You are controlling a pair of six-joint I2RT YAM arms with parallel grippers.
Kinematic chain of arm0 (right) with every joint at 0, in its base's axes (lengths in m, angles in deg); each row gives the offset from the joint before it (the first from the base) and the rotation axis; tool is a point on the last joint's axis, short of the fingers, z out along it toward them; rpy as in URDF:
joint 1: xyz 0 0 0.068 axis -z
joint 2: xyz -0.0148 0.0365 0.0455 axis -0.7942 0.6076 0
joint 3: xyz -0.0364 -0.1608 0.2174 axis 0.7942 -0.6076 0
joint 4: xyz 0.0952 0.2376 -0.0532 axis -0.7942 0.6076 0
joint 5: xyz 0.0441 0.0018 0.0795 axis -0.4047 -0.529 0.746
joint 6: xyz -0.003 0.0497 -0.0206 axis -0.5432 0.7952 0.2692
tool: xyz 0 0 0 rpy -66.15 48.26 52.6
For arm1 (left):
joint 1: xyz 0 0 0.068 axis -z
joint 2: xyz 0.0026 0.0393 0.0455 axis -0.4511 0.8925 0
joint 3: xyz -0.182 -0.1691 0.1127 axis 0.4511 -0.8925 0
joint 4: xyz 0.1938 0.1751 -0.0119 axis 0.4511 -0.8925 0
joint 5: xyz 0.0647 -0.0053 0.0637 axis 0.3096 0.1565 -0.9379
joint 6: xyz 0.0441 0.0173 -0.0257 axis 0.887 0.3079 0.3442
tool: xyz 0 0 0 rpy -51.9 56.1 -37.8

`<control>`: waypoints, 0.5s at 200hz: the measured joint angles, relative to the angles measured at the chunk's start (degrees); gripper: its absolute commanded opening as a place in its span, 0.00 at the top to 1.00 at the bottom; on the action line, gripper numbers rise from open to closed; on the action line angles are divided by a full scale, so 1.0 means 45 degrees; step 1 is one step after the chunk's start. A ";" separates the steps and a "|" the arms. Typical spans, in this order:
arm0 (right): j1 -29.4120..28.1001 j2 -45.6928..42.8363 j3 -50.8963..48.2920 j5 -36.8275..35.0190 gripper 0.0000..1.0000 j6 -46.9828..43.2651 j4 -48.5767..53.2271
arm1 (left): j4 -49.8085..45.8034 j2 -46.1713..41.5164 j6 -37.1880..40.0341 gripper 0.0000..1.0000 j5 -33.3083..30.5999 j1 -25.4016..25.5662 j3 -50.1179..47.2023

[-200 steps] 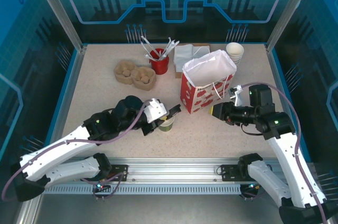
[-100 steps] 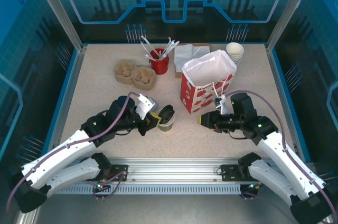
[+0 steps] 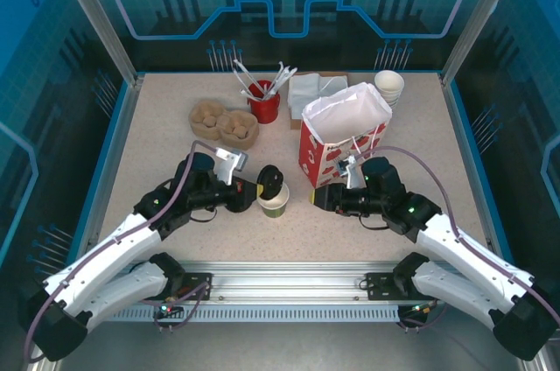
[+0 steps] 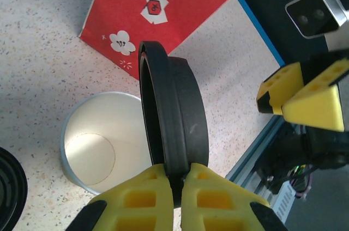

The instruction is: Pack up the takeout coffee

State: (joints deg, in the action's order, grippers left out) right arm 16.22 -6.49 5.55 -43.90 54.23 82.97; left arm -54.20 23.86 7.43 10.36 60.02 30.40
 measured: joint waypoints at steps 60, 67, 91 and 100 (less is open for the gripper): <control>-0.0821 0.0136 -0.1069 -0.1569 0.45 0.0782 -0.1545 | 0.0709 0.0364 -0.1943 0.90 0.0767 -0.0515 -0.0733; -0.0899 0.0131 -0.1103 -0.1715 0.45 0.0860 -0.1690 | 0.0816 0.0374 -0.2123 0.90 0.0835 -0.0520 -0.0816; -0.1200 0.0131 -0.1263 -0.2244 0.45 0.1224 -0.2268 | 0.1151 0.0403 -0.2569 0.90 0.1020 -0.0529 -0.1088; -0.1302 0.0151 -0.1350 -0.2390 0.45 0.1355 -0.2487 | 0.1297 0.0423 -0.2705 0.90 0.1078 -0.0539 -0.1180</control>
State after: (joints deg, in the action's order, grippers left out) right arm 10.37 -5.82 -0.52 -54.65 60.33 71.78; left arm -48.36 25.76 -4.74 15.22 57.60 25.09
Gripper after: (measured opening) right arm 0.550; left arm 0.103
